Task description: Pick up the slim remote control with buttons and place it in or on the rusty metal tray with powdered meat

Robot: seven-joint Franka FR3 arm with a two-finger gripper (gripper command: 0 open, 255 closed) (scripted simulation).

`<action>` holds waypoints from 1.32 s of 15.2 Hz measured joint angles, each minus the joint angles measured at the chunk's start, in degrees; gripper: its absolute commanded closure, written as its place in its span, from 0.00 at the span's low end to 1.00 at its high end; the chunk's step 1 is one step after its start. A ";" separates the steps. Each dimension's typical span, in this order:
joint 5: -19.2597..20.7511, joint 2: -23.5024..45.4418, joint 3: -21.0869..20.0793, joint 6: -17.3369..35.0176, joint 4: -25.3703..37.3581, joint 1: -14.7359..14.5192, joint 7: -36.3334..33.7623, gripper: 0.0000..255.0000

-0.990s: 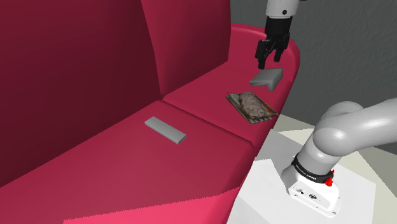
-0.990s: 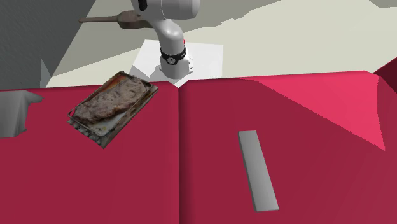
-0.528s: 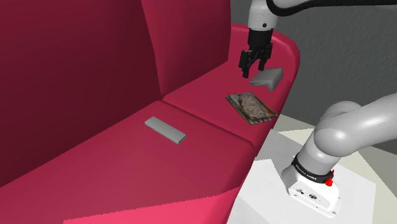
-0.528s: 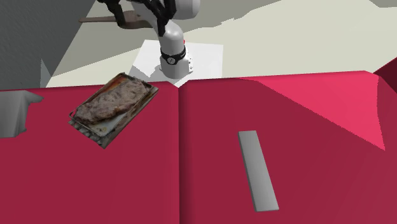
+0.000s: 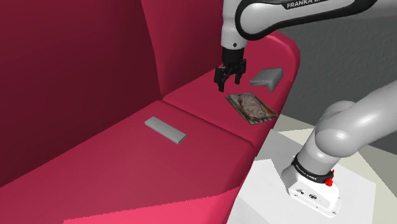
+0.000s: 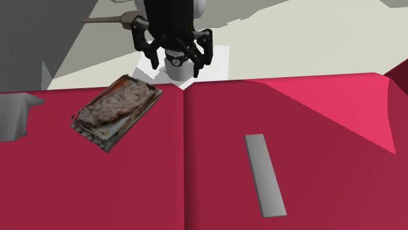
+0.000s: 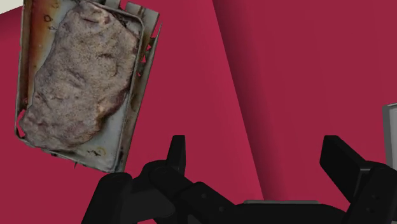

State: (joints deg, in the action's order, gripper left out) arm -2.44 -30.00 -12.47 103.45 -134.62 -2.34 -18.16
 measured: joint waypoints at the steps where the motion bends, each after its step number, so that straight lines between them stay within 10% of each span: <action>1: -0.28 1.94 -0.84 1.19 0.84 -0.24 -0.81 0.00; 20: 6.68 39.12 -11.20 19.05 20.73 -5.31 -15.99 0.00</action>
State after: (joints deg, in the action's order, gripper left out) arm 4.24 9.12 -23.67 122.50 -113.89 -7.65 -34.16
